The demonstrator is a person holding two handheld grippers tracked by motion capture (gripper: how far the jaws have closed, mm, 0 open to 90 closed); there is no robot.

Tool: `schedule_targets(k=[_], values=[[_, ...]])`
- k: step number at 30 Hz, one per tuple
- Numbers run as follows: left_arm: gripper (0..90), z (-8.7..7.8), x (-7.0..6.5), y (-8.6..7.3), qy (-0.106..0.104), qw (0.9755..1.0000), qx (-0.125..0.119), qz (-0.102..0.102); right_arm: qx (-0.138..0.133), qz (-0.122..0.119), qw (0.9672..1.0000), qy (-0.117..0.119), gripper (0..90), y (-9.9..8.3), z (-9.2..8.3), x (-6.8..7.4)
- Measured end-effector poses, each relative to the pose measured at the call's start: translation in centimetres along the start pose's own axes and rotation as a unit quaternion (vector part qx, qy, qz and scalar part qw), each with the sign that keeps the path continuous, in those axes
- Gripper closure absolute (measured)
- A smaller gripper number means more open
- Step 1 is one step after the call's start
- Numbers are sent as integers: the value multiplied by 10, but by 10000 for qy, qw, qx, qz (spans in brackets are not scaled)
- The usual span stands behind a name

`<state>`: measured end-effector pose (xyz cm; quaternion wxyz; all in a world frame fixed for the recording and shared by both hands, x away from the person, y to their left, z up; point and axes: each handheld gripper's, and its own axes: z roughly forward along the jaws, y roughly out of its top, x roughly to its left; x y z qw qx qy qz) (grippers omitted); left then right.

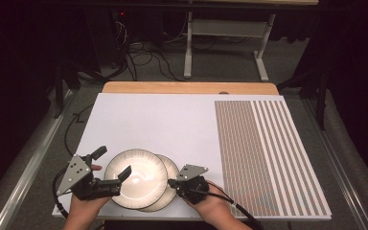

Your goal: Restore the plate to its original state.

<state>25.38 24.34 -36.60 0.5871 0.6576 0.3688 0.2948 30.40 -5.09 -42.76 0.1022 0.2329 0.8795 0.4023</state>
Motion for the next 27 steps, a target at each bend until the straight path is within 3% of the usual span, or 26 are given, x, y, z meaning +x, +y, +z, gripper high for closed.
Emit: schedule_targets(k=[27], values=[[1,2,2,-1,28,10000,-3,-36,-79,-4,9999,-66,900,3,-5,-2]])
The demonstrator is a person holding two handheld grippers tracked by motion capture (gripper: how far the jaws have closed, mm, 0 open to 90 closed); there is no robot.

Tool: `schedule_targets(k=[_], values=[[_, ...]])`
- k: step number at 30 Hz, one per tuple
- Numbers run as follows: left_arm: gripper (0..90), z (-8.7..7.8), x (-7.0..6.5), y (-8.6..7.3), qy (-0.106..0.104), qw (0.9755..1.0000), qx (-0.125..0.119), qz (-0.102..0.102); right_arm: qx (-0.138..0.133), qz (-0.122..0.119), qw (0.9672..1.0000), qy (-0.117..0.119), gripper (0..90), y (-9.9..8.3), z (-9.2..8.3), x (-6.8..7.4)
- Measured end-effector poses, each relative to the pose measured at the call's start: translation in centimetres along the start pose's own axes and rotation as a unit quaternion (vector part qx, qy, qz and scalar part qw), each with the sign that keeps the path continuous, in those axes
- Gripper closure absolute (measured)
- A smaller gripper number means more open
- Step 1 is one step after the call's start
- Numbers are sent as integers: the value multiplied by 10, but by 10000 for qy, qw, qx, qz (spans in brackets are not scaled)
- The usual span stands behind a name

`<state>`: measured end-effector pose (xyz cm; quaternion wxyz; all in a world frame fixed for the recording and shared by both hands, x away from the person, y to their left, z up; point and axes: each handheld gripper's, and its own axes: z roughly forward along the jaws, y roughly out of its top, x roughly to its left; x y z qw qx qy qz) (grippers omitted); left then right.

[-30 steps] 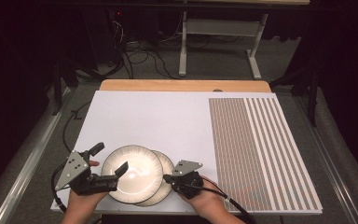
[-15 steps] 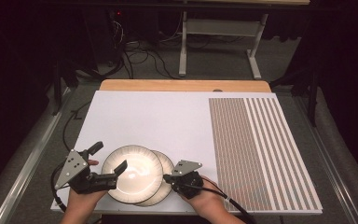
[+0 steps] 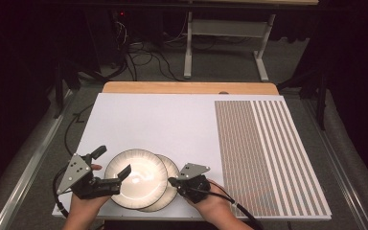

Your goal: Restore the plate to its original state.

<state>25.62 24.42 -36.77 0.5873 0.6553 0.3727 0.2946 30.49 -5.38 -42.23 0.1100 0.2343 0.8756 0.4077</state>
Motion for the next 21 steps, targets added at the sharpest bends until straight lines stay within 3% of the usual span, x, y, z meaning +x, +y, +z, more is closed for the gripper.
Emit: schedule_targets(k=[21], values=[[2,6,4,-3,45,9999,-77,-73,-19,40,9999,-90,900,1,-6,-1]])
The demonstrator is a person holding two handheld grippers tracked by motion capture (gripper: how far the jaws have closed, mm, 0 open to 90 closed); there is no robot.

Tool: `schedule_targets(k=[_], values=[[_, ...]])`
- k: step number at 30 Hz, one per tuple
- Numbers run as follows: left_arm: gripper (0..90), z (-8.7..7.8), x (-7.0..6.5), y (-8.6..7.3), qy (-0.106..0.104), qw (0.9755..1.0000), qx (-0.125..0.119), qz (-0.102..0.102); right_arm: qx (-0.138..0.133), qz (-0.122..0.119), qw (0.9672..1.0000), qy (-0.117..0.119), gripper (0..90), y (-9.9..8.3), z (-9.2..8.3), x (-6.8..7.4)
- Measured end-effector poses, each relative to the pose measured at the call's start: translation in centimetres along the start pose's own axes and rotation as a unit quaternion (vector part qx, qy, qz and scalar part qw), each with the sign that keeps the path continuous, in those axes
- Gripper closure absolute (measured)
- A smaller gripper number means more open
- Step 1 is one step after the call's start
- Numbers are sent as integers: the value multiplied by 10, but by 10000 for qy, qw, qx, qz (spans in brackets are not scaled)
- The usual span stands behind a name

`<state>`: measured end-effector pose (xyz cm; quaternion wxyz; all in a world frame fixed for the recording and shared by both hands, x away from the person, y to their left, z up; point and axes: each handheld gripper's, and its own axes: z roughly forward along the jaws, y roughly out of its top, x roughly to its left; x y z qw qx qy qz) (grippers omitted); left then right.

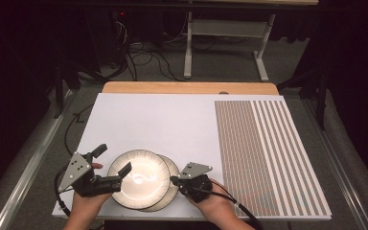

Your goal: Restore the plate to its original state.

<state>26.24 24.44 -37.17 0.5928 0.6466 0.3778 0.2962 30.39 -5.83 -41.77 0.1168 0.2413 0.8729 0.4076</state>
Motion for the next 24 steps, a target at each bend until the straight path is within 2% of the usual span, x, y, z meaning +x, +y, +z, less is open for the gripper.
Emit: schedule_targets(k=[9,11,24], values=[[3,3,0,-1,-1,10000,33,-16,-110,31,9999,-35,900,-1,-5,-4],[3,3,0,-1,-1,10000,43,-16,-48,-8,10000,-52,900,-1,-6,-4],[3,4,1,-2,-11,10000,74,-16,-100,-20,9999,-121,900,-2,-11,-7]])
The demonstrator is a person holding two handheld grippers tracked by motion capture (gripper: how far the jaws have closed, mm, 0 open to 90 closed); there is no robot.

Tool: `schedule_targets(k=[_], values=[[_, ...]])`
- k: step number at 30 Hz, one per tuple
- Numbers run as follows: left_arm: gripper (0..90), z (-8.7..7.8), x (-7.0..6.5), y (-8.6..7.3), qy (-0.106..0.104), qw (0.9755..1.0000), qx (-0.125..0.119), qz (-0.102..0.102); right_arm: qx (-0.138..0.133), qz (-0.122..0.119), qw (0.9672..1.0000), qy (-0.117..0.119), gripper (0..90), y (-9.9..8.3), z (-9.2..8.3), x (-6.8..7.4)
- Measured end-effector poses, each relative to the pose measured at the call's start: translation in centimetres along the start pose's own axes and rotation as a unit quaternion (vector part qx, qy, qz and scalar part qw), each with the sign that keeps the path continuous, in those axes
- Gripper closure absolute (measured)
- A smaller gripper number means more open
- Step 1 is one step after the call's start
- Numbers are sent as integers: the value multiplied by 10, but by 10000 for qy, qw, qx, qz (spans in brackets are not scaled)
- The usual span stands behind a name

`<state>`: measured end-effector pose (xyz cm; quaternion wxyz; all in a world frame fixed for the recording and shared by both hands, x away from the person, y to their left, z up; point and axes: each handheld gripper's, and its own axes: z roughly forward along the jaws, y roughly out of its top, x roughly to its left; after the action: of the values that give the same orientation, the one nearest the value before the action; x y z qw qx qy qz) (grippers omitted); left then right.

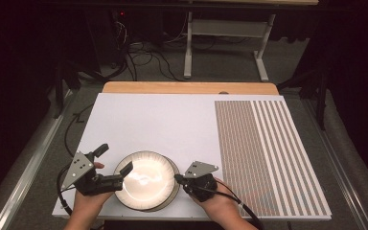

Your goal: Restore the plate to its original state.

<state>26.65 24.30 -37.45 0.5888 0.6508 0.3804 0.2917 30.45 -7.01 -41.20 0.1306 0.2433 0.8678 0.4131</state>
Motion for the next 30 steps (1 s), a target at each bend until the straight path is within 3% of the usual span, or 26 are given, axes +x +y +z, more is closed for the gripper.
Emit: schedule_targets(k=[21,25,30], values=[[3,5,0,-2,-13,10000,64,-22,-126,142,9998,-100,900,-3,-13,-6],[3,5,-2,-2,-22,10000,70,-1,-237,194,9994,-182,900,-4,-23,-10],[3,6,-2,-2,-31,9999,119,13,-495,316,9975,-399,900,-7,-44,-27]])
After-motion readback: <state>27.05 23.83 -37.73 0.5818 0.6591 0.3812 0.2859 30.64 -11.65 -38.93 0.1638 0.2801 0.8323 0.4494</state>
